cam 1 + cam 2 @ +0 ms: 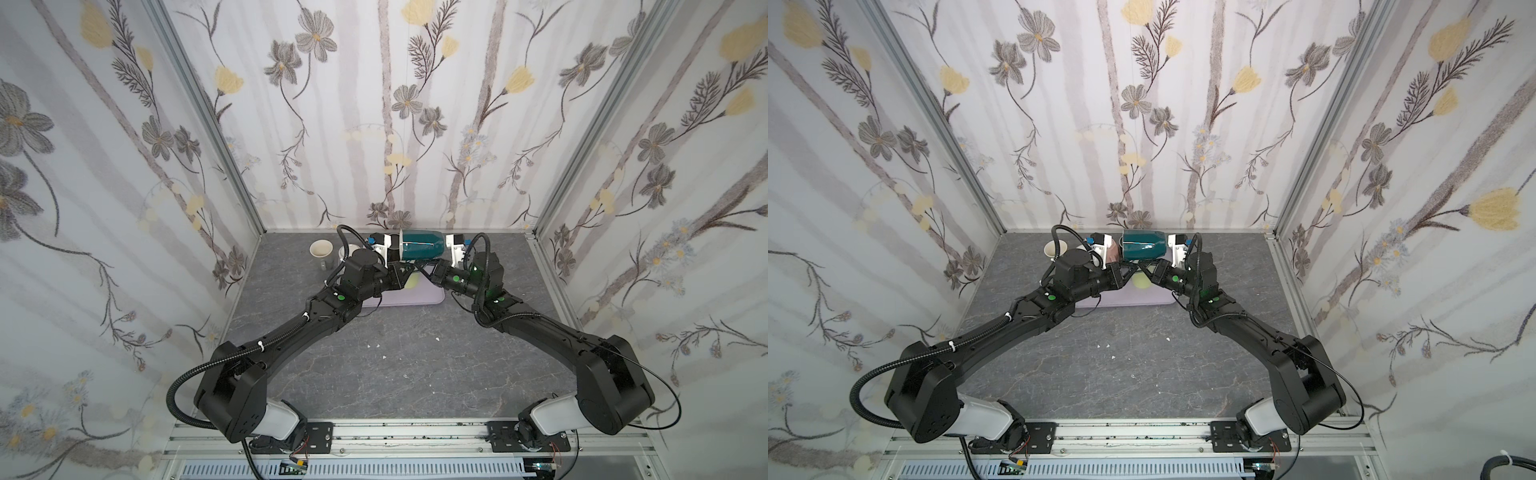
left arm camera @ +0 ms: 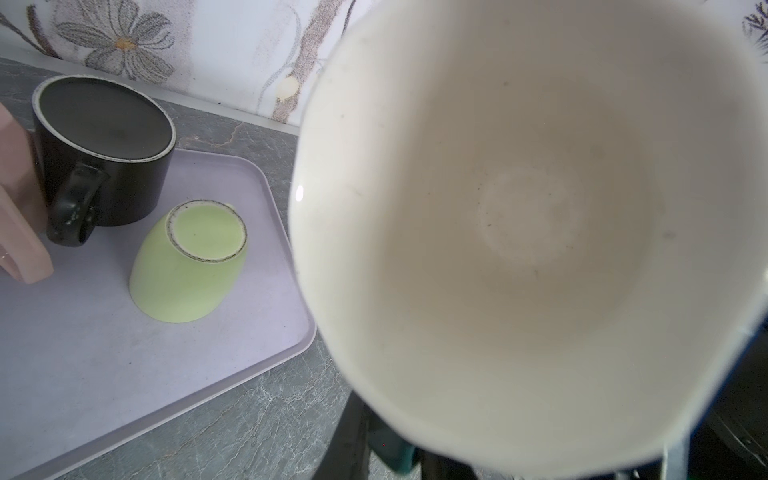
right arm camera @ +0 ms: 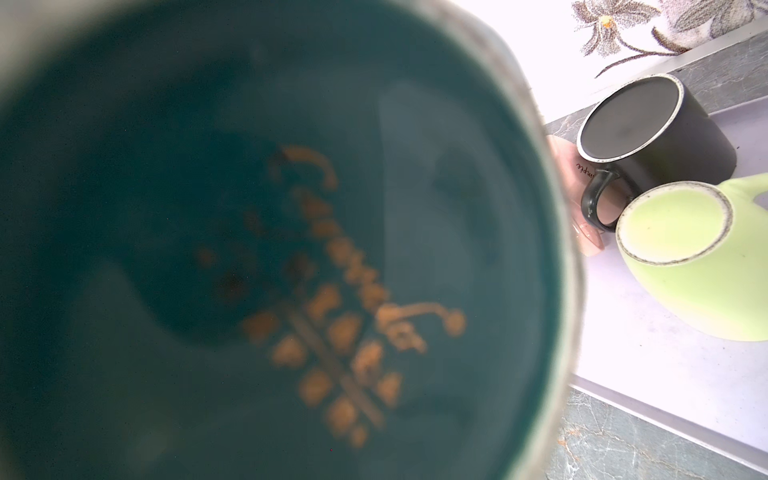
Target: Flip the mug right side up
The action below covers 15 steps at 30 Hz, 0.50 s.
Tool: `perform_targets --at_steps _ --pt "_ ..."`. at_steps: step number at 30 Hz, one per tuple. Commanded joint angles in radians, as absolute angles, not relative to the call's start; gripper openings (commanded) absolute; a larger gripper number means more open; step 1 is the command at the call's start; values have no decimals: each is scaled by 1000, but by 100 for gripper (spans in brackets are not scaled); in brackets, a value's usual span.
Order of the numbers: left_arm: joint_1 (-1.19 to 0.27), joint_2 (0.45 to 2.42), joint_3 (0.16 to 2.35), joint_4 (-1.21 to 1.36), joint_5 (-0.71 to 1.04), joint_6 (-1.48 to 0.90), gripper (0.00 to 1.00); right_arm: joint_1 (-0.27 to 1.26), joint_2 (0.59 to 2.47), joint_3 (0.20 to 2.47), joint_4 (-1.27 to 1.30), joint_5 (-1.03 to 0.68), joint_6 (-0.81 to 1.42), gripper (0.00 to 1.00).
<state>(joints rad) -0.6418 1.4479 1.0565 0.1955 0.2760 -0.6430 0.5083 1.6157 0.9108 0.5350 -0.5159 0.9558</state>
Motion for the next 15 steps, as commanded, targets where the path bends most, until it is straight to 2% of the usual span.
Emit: perform_targets --at_steps 1,15 --pt "-644 1448 1068 137 246 -611 0 517 1605 919 693 -620 940 23" --pt "-644 1466 1115 39 199 -569 0 517 1607 911 716 -622 950 30"
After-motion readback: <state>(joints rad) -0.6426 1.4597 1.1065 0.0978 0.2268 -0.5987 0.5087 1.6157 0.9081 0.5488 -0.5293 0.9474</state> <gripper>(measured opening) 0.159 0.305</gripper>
